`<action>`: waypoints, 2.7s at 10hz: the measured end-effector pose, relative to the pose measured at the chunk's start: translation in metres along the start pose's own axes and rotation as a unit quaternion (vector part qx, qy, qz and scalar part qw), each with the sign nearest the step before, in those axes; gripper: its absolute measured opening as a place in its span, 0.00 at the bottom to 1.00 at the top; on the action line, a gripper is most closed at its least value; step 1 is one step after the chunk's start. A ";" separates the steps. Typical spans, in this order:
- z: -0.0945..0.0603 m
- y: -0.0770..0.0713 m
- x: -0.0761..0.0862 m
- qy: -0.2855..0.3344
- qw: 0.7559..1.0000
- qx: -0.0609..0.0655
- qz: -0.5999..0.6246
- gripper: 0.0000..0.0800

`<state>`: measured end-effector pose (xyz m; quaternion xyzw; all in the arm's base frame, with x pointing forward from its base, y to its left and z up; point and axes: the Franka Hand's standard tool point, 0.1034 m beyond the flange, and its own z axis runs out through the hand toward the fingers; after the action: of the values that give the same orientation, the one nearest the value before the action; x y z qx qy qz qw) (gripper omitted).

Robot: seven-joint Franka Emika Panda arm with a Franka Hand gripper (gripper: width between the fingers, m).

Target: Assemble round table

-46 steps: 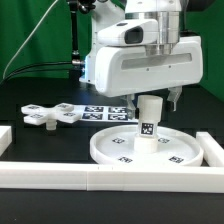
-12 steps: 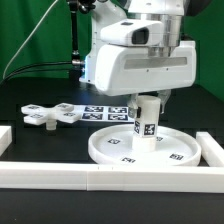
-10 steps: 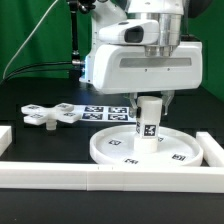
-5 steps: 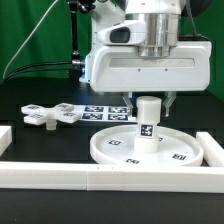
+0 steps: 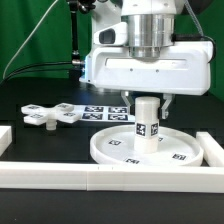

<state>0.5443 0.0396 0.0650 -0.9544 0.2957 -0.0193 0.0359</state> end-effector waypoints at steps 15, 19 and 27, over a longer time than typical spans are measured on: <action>-0.002 -0.002 -0.003 -0.022 0.992 -0.005 -0.124 0.81; -0.003 -0.003 -0.002 -0.020 0.960 -0.007 -0.280 0.81; -0.005 -0.002 0.002 -0.024 0.821 -0.017 -0.571 0.81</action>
Offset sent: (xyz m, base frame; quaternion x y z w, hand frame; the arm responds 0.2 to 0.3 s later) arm -0.0064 -0.0002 -0.0001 -0.0331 -0.0185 0.2986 0.9536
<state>0.5462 0.0398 0.0704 -0.9530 -0.3027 -0.0081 0.0091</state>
